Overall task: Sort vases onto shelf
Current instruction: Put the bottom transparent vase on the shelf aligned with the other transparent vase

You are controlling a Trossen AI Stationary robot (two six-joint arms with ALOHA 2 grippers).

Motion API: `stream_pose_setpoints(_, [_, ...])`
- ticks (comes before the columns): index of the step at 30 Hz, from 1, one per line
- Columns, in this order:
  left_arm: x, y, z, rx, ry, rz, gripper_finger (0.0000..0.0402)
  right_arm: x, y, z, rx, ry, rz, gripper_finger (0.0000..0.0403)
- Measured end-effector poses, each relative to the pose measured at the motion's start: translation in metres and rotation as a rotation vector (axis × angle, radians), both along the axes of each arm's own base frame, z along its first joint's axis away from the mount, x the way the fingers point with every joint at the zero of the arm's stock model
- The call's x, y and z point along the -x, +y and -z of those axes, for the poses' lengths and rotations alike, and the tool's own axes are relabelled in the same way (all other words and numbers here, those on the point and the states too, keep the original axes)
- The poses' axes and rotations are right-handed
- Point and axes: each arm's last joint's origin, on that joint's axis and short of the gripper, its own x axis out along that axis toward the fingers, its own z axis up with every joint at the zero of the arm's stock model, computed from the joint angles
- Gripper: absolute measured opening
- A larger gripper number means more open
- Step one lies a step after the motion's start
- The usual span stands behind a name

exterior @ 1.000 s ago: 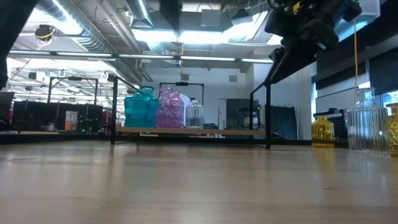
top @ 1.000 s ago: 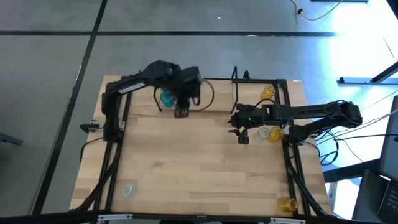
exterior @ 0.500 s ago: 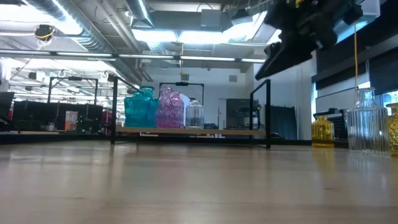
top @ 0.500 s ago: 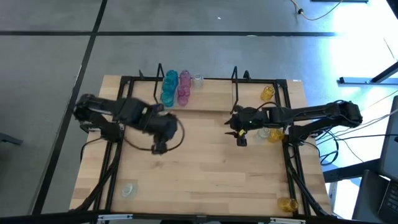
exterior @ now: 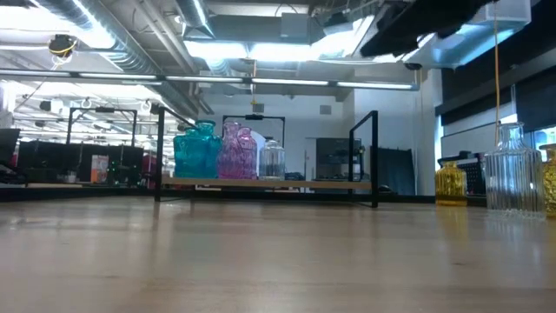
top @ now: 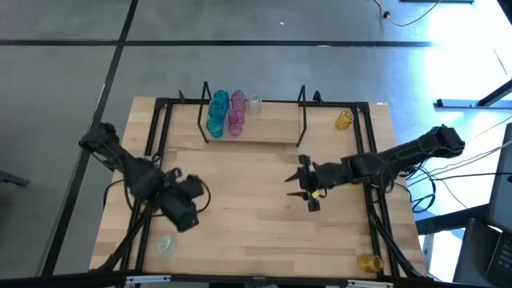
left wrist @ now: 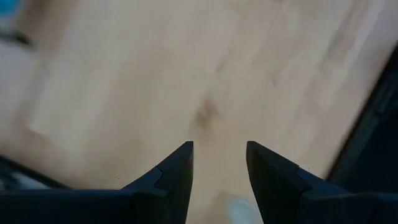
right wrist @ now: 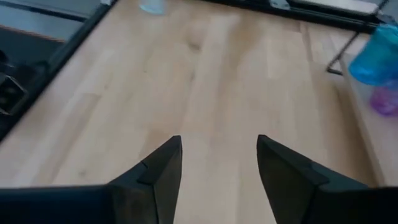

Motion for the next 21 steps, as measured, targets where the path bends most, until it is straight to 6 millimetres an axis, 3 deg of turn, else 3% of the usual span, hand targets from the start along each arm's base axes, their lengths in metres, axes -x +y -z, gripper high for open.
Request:
stream_pose_setpoints(7, [0.019,-0.052,0.048,0.263,0.059,-0.111,0.0141,0.009,0.036,-0.003,-0.031,-0.058,-0.043,0.0191])
stream_pose_setpoints(14, [0.053,-0.089,0.101,0.412,0.055,-0.175,0.0141,0.010,0.054,-0.004,-0.038,-0.114,-0.053,0.0191])
stream_pose_setpoints(21, [0.076,-0.101,0.105,0.412,0.019,-0.234,0.0141,0.003,0.063,0.012,-0.033,-0.070,-0.020,0.0191])
